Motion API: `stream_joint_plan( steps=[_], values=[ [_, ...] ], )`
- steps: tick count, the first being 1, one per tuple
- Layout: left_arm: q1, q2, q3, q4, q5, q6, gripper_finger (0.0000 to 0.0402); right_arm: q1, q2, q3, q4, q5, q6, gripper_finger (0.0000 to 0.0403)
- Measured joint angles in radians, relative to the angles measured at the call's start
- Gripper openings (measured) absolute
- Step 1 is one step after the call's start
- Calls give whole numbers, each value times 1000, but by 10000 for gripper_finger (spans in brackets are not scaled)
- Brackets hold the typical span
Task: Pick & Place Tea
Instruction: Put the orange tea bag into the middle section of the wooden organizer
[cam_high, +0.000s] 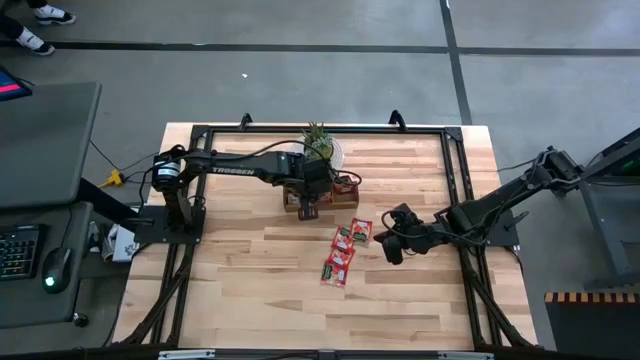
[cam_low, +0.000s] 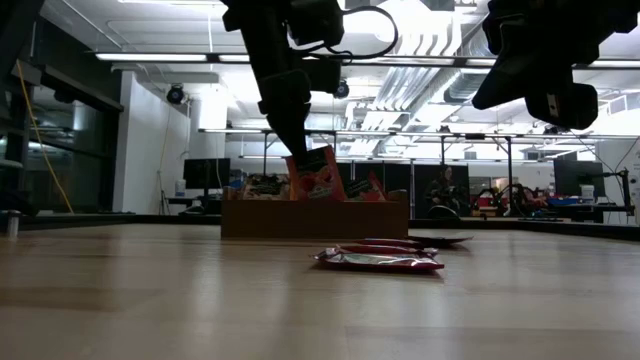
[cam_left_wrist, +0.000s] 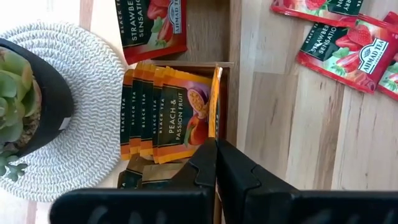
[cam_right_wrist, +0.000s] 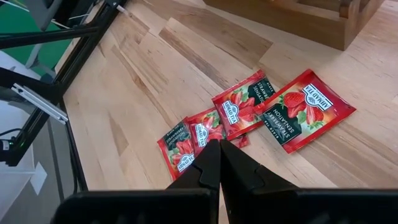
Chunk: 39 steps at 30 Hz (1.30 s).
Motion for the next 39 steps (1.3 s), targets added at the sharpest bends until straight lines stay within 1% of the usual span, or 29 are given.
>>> stream_joint_plan(
  steps=[5,9,14,17,20,24,29,34,39],
  values=[
    [0,0,0,0,-2,-2,15,0,0,0,0,0,-3,0],
    [0,0,0,0,-6,-3,40,0,0,0,0,0,-3,0],
    [3,0,0,-9,-44,-7,72,0,0,0,0,0,-3,0],
    [8,0,0,-7,-45,-16,85,0,0,0,0,0,-8,0],
    [14,0,0,1,-77,-22,96,0,0,0,0,0,-10,0],
    [32,0,0,30,-82,-26,110,0,0,0,0,1,-10,0],
    [63,0,0,19,-81,-47,120,0,0,0,0,2,-10,0],
    [73,0,0,28,3,-102,119,0,0,0,0,5,-10,0],
    [71,0,0,45,1,-105,119,0,0,0,0,7,-10,0]
  ],
)
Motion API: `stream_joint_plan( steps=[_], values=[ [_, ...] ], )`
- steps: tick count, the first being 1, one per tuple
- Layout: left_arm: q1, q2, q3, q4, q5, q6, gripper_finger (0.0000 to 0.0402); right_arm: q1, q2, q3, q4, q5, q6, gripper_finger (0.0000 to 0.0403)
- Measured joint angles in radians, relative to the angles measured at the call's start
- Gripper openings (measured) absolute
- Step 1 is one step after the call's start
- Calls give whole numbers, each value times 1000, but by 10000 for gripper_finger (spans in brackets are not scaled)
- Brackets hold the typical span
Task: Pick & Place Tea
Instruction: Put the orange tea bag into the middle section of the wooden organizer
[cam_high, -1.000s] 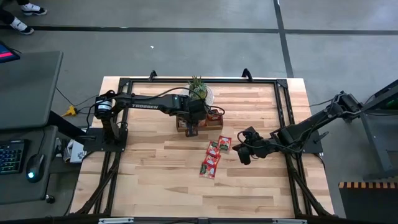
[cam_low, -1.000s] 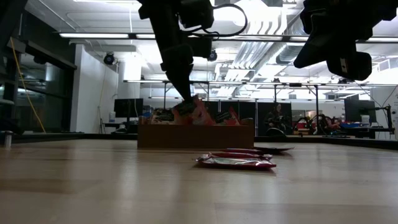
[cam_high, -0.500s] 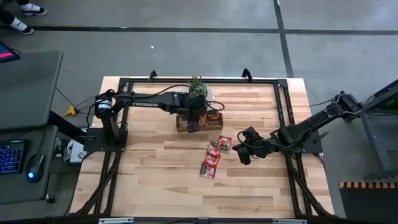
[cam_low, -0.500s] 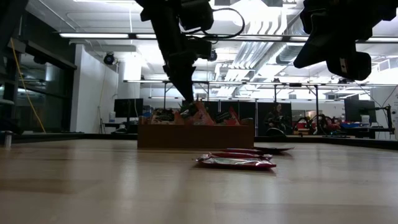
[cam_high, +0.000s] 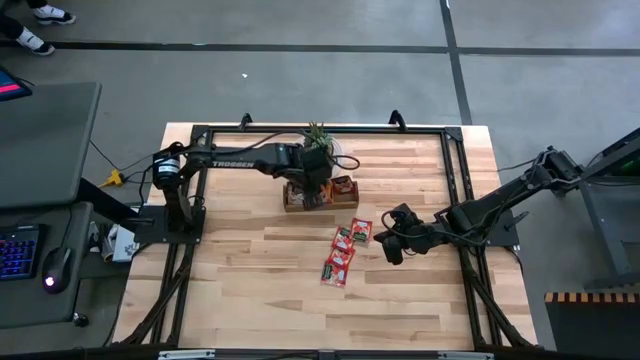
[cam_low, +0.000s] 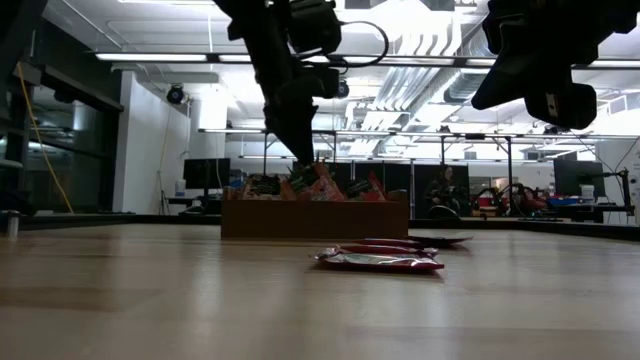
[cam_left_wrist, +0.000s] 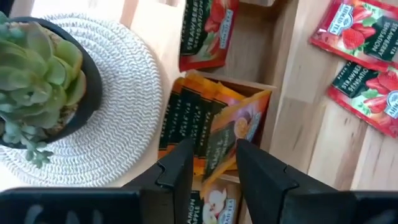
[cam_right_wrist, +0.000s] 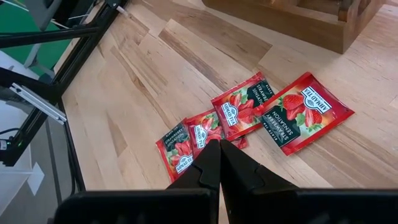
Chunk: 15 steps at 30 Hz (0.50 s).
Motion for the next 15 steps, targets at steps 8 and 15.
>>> stream_joint_plan(
  steps=[8,15],
  values=[
    [0,0,0,20,31,84,119,0,0,0,0,0,0,0],
    [0,0,0,34,37,90,119,0,0,0,0,-1,-5,0]
  ],
)
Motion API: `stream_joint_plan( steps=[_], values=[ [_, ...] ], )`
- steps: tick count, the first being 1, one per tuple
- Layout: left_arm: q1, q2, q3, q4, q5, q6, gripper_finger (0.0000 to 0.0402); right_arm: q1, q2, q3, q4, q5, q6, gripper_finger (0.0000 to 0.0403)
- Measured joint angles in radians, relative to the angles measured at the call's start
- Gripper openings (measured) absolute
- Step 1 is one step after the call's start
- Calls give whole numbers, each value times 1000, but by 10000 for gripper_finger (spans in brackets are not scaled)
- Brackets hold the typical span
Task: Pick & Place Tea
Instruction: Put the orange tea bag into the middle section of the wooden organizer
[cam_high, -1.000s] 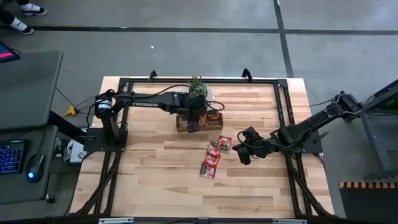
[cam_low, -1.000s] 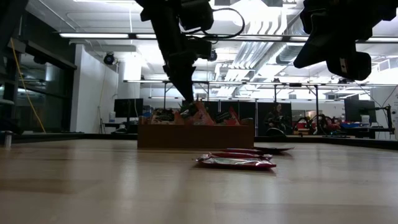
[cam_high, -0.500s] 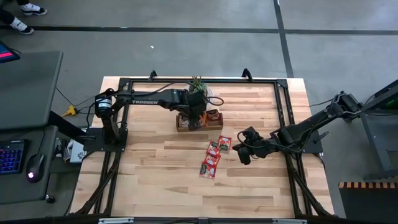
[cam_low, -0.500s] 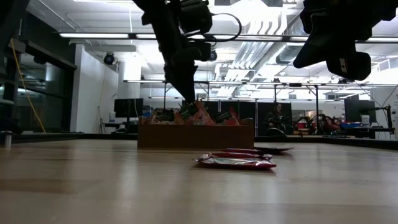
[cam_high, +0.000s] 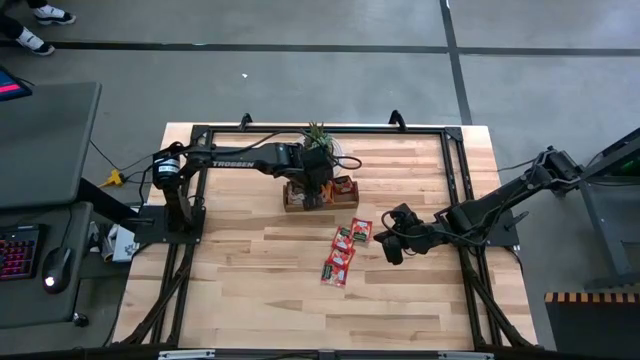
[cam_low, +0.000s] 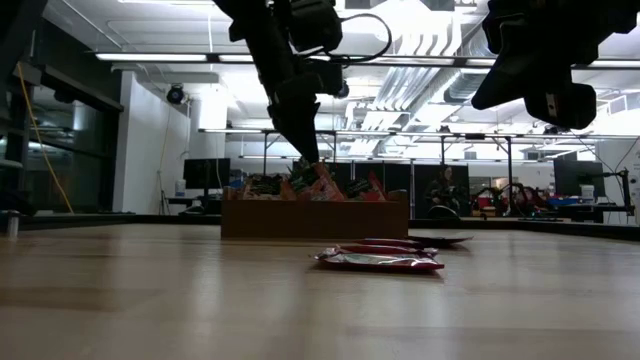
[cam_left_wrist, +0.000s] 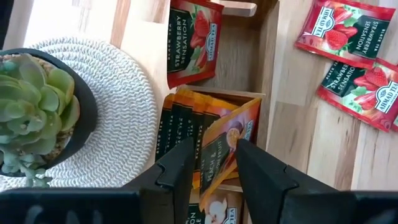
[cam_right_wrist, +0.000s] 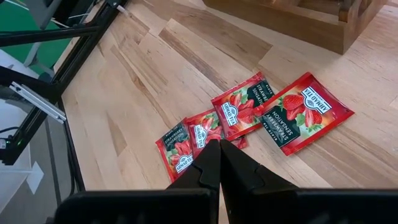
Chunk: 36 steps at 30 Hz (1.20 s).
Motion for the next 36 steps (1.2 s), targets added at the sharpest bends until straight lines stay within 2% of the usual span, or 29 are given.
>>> stream_joint_plan(
  steps=[10,14,25,36],
  values=[
    [0,0,0,31,2,24,119,0,0,0,0,0,-13,0],
    [0,0,0,24,47,24,119,0,0,0,0,0,-18,0],
    [0,0,0,10,38,50,119,0,0,0,0,0,-26,0],
    [0,68,-3,14,45,39,119,0,0,0,-4,-3,-32,0]
  ],
)
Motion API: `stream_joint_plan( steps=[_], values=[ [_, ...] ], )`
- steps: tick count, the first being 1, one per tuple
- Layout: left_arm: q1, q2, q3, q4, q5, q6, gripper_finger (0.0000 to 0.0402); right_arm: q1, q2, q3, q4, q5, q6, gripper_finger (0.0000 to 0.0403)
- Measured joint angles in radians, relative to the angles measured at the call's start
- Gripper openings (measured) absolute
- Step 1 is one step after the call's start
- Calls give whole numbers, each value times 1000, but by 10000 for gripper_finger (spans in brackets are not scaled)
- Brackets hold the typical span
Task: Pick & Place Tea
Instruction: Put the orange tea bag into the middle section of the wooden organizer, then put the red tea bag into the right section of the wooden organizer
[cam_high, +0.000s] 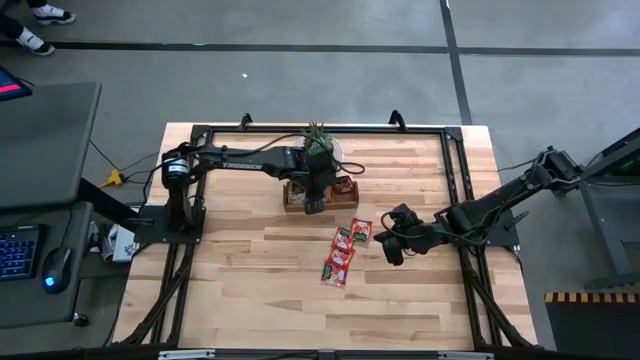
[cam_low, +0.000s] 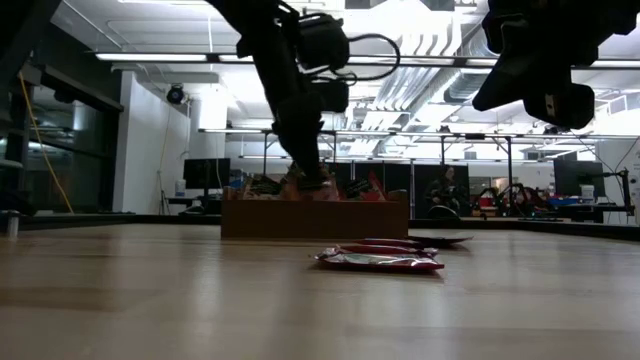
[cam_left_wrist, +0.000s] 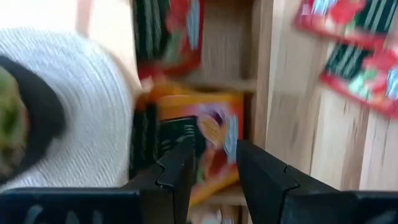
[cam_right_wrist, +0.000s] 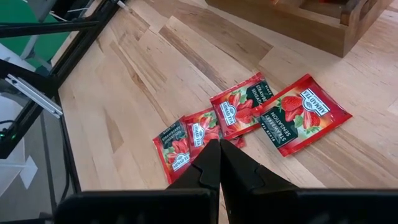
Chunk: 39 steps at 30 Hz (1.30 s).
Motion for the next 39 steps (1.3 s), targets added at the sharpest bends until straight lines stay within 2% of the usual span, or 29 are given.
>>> stream_joint_plan(
  steps=[7,24,34,36,39],
  values=[
    [0,-2,2,20,-51,0,119,0,0,0,-3,0,-4,0],
    [0,-11,7,-3,-53,3,119,0,0,0,-4,4,-7,0],
    [7,-11,232,-163,-113,32,119,0,0,0,-4,3,-7,0],
    [6,-11,275,-233,-94,-26,119,0,0,0,-4,-1,-7,0],
    [-4,-12,312,-296,22,-171,119,0,0,0,-4,-10,-17,0]
  ],
)
